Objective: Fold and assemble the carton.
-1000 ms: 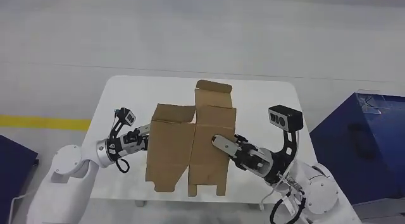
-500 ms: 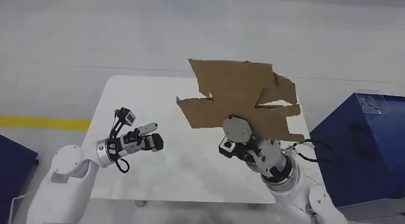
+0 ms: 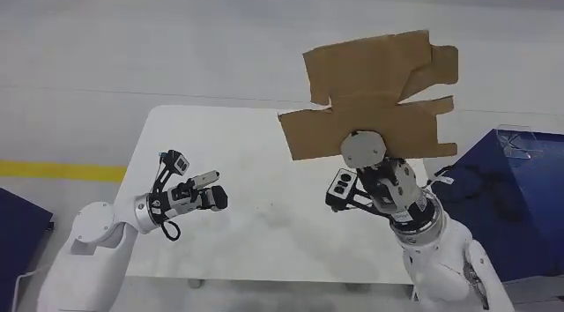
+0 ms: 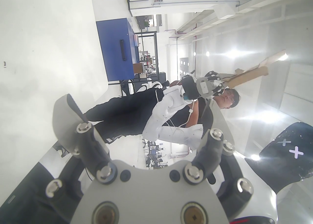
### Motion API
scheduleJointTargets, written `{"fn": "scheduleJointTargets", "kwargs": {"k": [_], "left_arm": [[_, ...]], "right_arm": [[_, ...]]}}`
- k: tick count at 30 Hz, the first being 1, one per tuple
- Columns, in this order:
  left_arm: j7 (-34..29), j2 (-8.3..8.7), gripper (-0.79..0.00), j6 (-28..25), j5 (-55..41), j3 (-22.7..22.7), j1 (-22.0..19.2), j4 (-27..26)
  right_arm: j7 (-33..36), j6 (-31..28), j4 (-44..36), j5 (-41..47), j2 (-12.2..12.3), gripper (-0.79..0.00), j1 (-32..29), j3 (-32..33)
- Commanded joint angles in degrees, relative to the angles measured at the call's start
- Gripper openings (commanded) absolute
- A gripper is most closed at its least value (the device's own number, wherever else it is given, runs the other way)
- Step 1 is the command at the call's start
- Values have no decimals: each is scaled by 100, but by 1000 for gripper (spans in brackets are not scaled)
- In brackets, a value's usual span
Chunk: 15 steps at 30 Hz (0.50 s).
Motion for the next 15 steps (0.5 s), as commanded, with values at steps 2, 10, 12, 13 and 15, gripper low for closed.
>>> {"fn": "scheduleJointTargets", "kwargs": {"k": [2,10,12,13,15], "left_arm": [[0,0,0,0,0,0,0,0],[182,18,0,251,-171,-115,2,-66],[208,33,0,430,-402,-236,-48,-84],[213,37,0,458,-467,-271,-61,-88],[224,49,0,551,-600,-334,-92,-109]], "right_arm": [[459,-175,-90,-3339,61,-785,23,413],[2401,-1480,407,-9710,316,-785,-196,663],[2661,-1636,552,-10198,344,-785,-265,630],[2751,-1657,589,-10336,353,-785,-285,619],[2881,-1686,705,-10627,372,-785,-335,599]]}}
